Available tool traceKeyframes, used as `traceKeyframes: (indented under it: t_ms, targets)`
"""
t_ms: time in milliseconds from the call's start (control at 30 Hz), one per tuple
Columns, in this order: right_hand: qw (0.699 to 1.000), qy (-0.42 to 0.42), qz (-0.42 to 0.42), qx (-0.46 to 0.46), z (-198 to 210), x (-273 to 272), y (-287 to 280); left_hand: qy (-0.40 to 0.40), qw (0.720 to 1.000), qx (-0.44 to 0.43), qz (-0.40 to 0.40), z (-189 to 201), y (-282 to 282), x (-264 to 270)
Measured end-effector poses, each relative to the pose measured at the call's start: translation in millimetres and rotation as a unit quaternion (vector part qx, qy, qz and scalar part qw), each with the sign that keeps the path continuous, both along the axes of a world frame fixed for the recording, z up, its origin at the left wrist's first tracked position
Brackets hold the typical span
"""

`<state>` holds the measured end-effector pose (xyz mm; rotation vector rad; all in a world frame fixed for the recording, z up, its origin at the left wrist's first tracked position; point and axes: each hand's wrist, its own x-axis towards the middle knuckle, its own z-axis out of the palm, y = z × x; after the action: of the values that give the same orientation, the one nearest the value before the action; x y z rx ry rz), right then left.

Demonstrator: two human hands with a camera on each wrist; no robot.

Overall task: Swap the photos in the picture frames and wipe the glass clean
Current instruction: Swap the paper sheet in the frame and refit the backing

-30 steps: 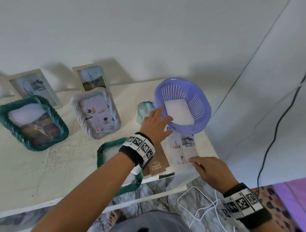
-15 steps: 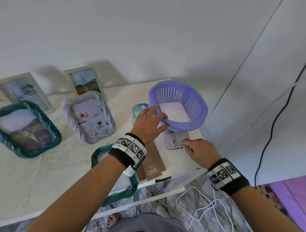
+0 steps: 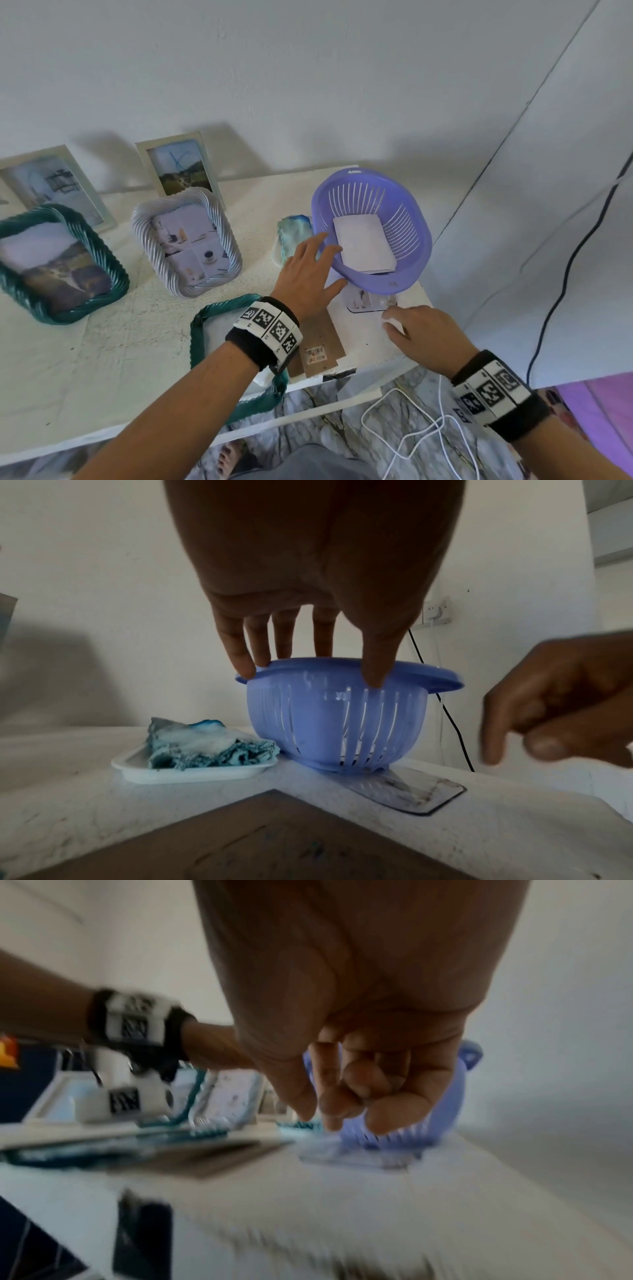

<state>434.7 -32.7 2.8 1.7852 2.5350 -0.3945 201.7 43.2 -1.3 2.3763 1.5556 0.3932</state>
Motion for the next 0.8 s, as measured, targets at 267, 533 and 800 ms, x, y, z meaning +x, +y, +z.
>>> traceKeyframes:
  t_ms: [267,533,800]
  targets:
    - [0.992,0.077,0.009,0.102,115,-16,79,-0.011,0.999,-0.036,-0.003,-10,-3,-9]
    - [0.995,-0.091,-0.028,0.026,87,-60,251,-0.01,0.999,-0.05,-0.005,-8,-5,-10]
    - [0.954,-0.29,0.041,-0.066,7,-70,275,-0.034,0.998,-0.055,-0.013,-4,-5,-13]
